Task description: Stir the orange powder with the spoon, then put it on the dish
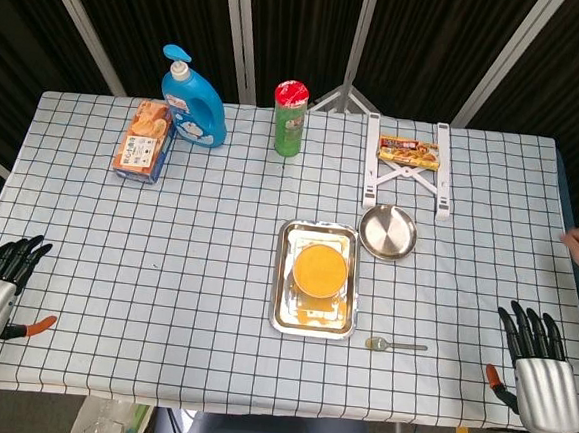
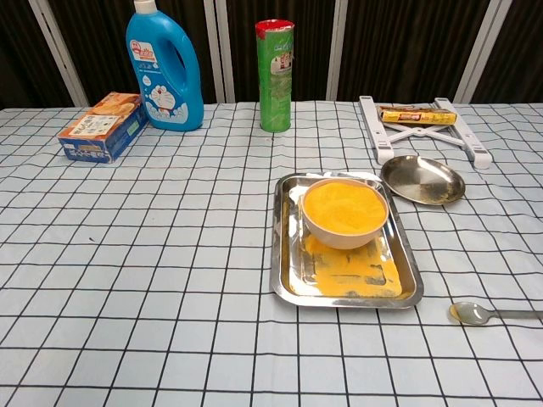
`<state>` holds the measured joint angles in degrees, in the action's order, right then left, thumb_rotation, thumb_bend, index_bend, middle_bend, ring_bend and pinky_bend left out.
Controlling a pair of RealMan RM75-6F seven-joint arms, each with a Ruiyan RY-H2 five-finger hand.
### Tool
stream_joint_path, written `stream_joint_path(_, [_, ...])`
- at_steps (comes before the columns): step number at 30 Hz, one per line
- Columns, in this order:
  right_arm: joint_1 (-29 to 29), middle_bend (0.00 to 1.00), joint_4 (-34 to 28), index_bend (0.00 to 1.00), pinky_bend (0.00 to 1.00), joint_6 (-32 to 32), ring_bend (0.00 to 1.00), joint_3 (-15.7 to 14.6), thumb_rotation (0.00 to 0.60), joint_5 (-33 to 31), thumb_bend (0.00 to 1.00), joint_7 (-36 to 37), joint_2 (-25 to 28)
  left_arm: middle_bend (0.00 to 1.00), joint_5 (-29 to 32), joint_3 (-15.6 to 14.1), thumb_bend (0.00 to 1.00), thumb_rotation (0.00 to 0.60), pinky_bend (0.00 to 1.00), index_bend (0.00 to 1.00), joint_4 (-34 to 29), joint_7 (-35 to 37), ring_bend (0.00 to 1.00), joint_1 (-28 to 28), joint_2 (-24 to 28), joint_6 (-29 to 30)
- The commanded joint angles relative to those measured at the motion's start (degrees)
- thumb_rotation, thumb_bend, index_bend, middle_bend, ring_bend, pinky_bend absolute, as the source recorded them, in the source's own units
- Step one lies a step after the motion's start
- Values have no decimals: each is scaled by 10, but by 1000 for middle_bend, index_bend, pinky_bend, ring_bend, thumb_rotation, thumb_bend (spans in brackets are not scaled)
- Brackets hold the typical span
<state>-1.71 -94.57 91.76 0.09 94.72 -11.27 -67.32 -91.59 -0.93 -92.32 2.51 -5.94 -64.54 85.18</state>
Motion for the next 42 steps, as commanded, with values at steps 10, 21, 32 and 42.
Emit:
stream_joint_path(10, [-1, 0, -5, 0, 0, 1, 0, -1, 600, 0, 374, 4, 2, 0, -4, -1, 0, 600, 0, 0, 0, -1, 0, 2, 0, 5])
stream_joint_path(21, [37, 294, -38, 221, 0, -49, 42, 14, 600, -6, 373, 8, -16, 0, -3, 0, 0, 600, 0, 0, 0, 2, 0, 4, 1, 8])
stream_joint_path(32, [105, 487, -30, 443, 0, -180, 186, 36, 600, -91, 374, -82, -84, 0, -3, 0, 0, 600, 0, 0, 1, 4, 0, 4, 1, 7])
stream_joint_path(42, [122, 496, 17, 478, 0, -220, 196, 20, 600, -129, 373, -153, -141, 0, -6, -2, 0, 600, 0, 0, 2, 8, 0, 2, 2, 5])
